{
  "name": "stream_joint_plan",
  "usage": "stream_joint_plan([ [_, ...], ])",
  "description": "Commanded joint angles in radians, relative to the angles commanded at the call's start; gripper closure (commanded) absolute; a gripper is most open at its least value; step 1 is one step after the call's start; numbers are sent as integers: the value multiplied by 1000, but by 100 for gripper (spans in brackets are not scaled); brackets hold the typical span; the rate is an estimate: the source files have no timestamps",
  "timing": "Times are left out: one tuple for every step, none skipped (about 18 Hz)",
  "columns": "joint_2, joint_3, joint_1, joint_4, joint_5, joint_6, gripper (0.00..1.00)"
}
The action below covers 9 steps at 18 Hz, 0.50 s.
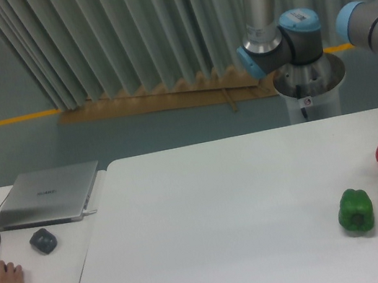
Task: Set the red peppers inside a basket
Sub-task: 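Lower the open gripper toward the small red pepper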
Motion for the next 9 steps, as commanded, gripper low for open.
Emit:
stream_joint_plan([
  [0,-2,-2,0,0,0,0],
  [0,-2,-2,0,0,-2,0],
  [0,-2,-2,0,0,-2,0],
  [0,-2,-2,0,0,-3,0],
  [0,0,-3,0,0,-8,0],
  [-2,0,-5,0,2,-21,0],
  [-2,-2,-5,0,0,-32,0],
  [-2,-8,-3,2,-8,-31,0],
  [-2,-14,1,2,-40,-32,0],
])
